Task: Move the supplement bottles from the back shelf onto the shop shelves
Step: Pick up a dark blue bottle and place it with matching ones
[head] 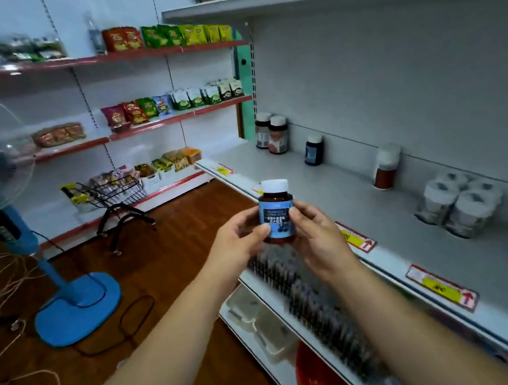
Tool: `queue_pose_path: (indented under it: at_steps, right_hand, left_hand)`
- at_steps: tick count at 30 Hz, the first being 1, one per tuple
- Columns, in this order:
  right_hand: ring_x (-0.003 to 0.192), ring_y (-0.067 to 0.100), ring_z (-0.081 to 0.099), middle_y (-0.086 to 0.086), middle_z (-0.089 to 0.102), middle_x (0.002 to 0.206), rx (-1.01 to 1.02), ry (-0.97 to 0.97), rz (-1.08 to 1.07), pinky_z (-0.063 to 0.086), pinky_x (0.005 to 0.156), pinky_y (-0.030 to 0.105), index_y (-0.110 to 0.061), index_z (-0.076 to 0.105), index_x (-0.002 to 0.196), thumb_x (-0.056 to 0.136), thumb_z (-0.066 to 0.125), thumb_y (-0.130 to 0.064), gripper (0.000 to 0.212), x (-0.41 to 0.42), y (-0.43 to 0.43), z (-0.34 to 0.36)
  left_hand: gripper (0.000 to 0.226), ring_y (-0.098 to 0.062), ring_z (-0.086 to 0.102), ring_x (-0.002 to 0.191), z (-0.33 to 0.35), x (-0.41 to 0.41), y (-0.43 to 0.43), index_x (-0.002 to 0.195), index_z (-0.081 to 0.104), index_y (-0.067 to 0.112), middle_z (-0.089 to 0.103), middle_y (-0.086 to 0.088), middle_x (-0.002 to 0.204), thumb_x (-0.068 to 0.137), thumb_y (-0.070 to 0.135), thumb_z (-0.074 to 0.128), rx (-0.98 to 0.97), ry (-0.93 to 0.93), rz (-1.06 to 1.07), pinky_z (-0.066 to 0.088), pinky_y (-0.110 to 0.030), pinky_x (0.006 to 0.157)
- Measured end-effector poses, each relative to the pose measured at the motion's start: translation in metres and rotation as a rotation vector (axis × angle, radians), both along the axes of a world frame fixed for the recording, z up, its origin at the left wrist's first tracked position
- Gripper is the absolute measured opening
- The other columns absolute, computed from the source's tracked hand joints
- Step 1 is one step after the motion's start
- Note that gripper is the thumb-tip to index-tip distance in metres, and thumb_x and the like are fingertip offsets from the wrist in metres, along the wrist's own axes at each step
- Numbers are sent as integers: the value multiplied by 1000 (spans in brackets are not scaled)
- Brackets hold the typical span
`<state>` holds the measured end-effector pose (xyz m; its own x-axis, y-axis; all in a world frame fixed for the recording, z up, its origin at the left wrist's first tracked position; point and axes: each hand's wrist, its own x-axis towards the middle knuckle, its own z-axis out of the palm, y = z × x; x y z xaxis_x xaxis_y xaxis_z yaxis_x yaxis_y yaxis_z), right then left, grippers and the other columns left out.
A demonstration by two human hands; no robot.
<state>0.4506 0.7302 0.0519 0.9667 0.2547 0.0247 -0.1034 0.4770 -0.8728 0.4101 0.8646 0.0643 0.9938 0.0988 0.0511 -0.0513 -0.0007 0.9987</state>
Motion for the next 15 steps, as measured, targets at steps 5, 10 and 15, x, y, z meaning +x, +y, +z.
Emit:
queue_pose_path:
  at_steps: [5,10,15]
  right_hand:
    - [90,18,63,5,66,97,-174,-69,-129,53,85,34,-14,57,97,86,53,2,19,83,13,-8]
    - [91,16,64,6,66,101,-344,-88,-357,53,82,29,-10,56,106,82,59,3,27,156,26,-14]
    - [95,20,63,10,64,107,-432,-2,-538,51,87,34,-14,57,101,80,63,4,28,205,37,-8]
  left_hand:
    - [33,-15,57,94,-11,104,21,115,53,22,62,4,96,87,6,57,-30,0,-147,47,-27,79]
    - [37,-2,62,81,-18,209,38,122,52,16,64,4,96,87,3,56,-16,20,-370,51,-13,65]
    - [40,-6,58,85,-13,288,46,125,50,8,59,-4,110,87,2,56,109,3,-551,49,-6,64]
